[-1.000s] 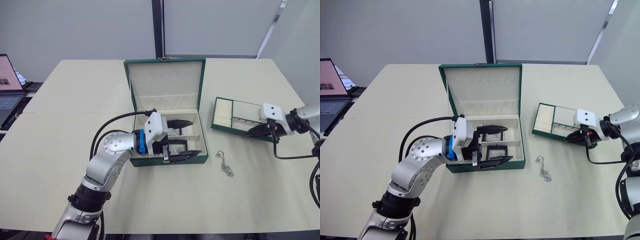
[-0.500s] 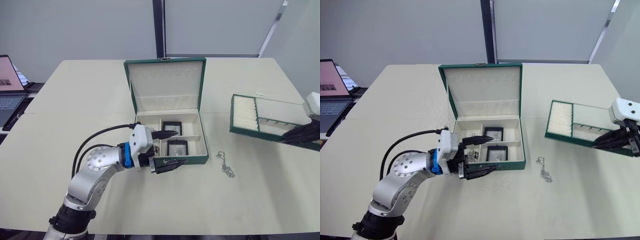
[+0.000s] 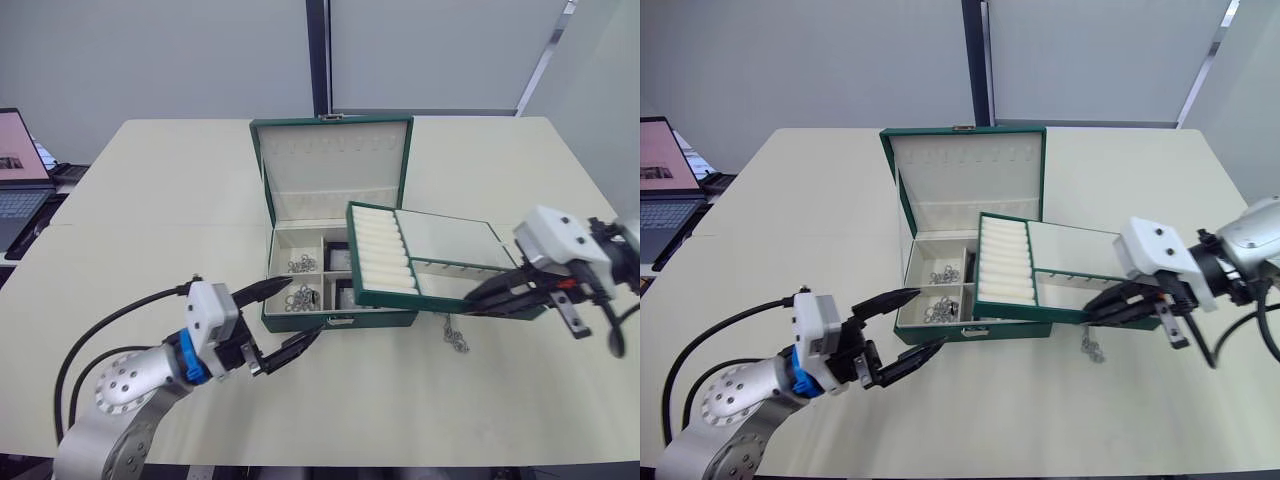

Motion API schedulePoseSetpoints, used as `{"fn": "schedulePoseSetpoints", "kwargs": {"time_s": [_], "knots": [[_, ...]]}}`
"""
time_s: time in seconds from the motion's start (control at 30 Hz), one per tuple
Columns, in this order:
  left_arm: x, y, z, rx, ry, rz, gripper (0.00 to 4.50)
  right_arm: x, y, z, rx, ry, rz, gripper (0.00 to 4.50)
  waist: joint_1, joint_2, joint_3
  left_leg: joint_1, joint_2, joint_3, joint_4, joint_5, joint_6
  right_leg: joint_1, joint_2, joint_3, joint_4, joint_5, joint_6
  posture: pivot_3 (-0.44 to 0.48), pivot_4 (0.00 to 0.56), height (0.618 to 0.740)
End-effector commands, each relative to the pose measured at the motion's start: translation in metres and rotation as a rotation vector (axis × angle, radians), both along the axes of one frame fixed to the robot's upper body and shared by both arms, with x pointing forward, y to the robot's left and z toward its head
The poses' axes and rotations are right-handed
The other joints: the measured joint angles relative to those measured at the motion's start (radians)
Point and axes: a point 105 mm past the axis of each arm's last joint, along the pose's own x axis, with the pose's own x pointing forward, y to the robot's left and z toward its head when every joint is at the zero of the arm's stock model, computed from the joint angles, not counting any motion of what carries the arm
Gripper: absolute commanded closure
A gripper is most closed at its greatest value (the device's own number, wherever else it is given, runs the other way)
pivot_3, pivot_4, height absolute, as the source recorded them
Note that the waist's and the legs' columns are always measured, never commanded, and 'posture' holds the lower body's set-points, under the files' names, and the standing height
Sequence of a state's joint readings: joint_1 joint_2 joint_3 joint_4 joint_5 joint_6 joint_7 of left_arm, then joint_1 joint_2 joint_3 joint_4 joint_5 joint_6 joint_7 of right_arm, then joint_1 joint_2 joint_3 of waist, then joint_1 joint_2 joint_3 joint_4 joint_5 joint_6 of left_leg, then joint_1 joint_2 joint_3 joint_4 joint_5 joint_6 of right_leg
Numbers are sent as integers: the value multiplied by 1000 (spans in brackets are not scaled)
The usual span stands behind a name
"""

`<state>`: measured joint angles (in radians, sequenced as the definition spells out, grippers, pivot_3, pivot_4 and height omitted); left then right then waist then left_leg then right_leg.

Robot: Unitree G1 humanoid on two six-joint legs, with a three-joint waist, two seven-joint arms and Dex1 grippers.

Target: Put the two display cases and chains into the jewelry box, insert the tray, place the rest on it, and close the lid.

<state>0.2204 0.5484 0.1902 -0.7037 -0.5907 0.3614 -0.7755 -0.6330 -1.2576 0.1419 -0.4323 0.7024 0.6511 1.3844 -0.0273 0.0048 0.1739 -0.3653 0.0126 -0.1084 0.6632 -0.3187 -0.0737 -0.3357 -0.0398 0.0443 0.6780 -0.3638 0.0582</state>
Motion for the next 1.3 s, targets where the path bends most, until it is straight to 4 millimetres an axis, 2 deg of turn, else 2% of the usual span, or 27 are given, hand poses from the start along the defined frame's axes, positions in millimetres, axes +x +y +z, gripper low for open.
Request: {"fn": "schedulePoseSetpoints", "kwargs": {"time_s": [0.03,0.23,0.37,0.43,0.57,1.0,1.3], "knots": [[-14,3,12,-22,-55,58,0,9,19,2,15,-74,6,4211,-1,-1,0,0,0,0,0,0,0,0,0,0,0,0,0,0,150,740],[-34,14,5,-75,-22,197,0,12,48,-7,17,-72,86,4211,3,-2,0,0,0,0,0,0,1,0,0,0,0,0,0,0,150,740],[-43,23,1,-104,-5,299,0,30,73,-21,-27,-132,78,4211,-1,-3,0,0,0,-1,0,-1,1,0,0,0,0,0,0,0,150,740],[-44,28,1,-130,-4,345,0,38,79,-25,-62,-151,57,4211,-2,-3,0,1,0,-1,0,-1,1,0,1,0,1,0,0,0,150,740],[-47,30,-5,-135,12,384,0,43,84,-32,-121,-162,32,4211,0,-3,0,0,0,-1,-1,-1,1,-1,0,0,1,0,0,0,150,740],[-41,32,-12,-123,15,404,0,52,108,-37,-112,-151,-60,4211,-5,-3,0,0,-1,-1,-2,-1,2,-2,0,0,1,0,0,0,150,740],[-39,31,-11,-148,20,400,0,49,109,-42,-136,-179,-33,4211,-5,-3,0,0,-1,-1,-2,-1,2,-3,0,0,0,0,0,0,150,740]]}}
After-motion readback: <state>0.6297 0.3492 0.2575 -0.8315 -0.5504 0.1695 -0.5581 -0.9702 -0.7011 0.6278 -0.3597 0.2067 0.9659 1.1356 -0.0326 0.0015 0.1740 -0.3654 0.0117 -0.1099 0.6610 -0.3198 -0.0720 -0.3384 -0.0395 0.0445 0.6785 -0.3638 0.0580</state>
